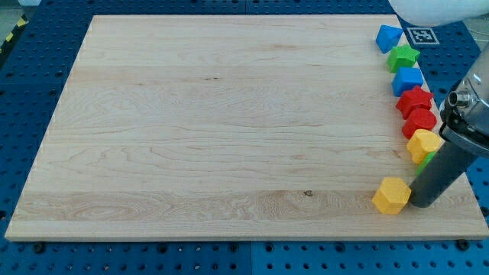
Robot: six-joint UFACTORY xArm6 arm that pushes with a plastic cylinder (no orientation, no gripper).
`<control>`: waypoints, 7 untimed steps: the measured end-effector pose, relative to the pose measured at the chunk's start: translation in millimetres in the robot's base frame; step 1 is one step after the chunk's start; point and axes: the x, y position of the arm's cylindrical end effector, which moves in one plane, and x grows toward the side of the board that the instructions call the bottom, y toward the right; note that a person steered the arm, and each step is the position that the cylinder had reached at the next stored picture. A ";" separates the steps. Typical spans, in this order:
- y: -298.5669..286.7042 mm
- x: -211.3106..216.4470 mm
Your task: Push the yellow hexagon to left
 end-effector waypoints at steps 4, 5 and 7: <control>-17.5 0.0; -22.7 0.0; -61.8 0.1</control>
